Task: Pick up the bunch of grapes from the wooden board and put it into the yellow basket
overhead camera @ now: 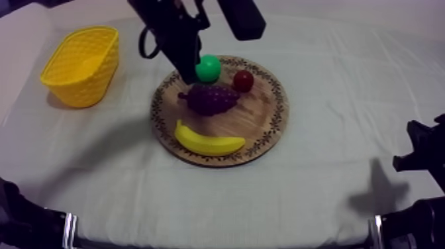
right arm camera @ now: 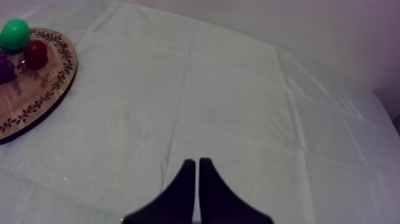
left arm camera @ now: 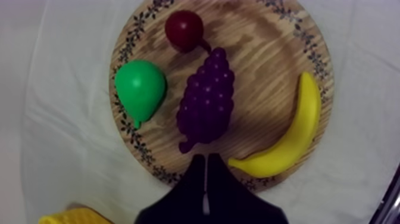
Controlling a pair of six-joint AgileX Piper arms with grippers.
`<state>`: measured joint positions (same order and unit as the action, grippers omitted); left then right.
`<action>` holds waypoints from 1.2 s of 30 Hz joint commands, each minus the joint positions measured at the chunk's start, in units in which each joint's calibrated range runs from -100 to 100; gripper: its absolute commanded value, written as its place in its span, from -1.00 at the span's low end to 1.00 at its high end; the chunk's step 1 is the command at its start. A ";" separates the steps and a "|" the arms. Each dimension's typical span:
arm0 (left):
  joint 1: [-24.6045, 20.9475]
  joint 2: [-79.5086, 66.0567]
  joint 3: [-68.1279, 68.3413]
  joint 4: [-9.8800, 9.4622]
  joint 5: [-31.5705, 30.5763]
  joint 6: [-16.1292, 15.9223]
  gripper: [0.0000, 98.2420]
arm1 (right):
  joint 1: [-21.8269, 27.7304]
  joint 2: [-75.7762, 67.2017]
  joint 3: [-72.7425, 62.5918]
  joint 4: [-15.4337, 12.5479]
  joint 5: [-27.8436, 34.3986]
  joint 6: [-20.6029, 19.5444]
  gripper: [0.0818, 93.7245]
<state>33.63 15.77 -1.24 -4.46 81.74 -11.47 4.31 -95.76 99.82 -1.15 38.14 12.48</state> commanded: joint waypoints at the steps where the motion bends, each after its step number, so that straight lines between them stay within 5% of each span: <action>1: 0.05 2.45 -2.91 0.15 0.52 -0.28 -1.00 | -0.02 0.00 -0.04 0.05 0.00 -0.01 -0.99; 10: -1.09 6.33 -6.42 2.09 0.94 -1.38 -0.96 | -0.02 0.00 -0.04 0.05 0.00 -0.01 -0.99; 22: -0.73 7.08 -4.62 1.17 1.17 -1.92 -0.20 | -0.02 0.00 -0.04 0.05 0.00 -0.01 -0.99; 36: 1.33 7.35 -3.01 0.55 1.18 -1.18 0.32 | -0.02 0.00 -0.04 0.05 0.00 -0.01 -0.99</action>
<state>34.89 23.05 -4.33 -3.96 82.92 -12.63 4.31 -95.76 99.82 -1.10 38.14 12.48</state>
